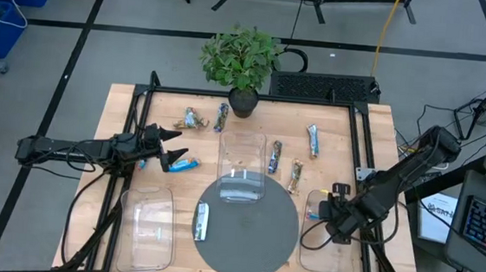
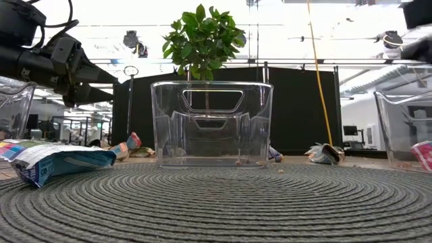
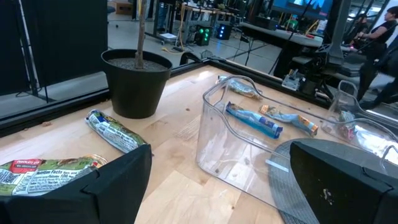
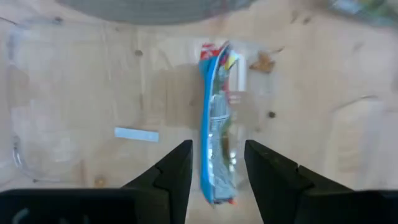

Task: Pick and place Granola Bars by type
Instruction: Put the top right yellow granola bar into the middle transparent bin

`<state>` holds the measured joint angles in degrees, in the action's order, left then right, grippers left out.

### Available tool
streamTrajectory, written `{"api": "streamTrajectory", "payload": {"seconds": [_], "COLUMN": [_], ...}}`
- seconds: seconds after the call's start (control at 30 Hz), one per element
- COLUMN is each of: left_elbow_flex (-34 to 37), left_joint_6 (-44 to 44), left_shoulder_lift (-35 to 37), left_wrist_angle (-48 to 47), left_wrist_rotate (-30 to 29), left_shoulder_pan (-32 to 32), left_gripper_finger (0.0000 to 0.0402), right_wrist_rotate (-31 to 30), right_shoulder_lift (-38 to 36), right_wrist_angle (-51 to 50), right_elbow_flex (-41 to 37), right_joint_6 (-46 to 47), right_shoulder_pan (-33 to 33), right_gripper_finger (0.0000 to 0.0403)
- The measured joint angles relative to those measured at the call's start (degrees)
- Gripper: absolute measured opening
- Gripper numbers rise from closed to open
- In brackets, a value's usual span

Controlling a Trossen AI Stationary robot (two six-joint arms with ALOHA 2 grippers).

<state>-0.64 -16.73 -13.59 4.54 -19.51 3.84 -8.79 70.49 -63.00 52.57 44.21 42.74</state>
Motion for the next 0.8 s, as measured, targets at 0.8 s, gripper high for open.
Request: {"api": "streamTrajectory", "payload": {"seconds": [0.8], "left_elbow_flex": [0.0], "left_joint_6": [0.0], "left_shoulder_lift": [0.0], "left_wrist_angle": [0.0], "left_wrist_rotate": [0.0], "left_shoulder_pan": [0.0], "left_gripper_finger": [0.0379], "right_wrist_rotate": [-3.0], "right_shoulder_lift": [-0.6], "right_wrist_angle": [-16.5], "right_elbow_flex": [20.7], "right_joint_6": [-3.3], "right_shoulder_pan": [-2.7], "right_gripper_finger": [0.0142]}}
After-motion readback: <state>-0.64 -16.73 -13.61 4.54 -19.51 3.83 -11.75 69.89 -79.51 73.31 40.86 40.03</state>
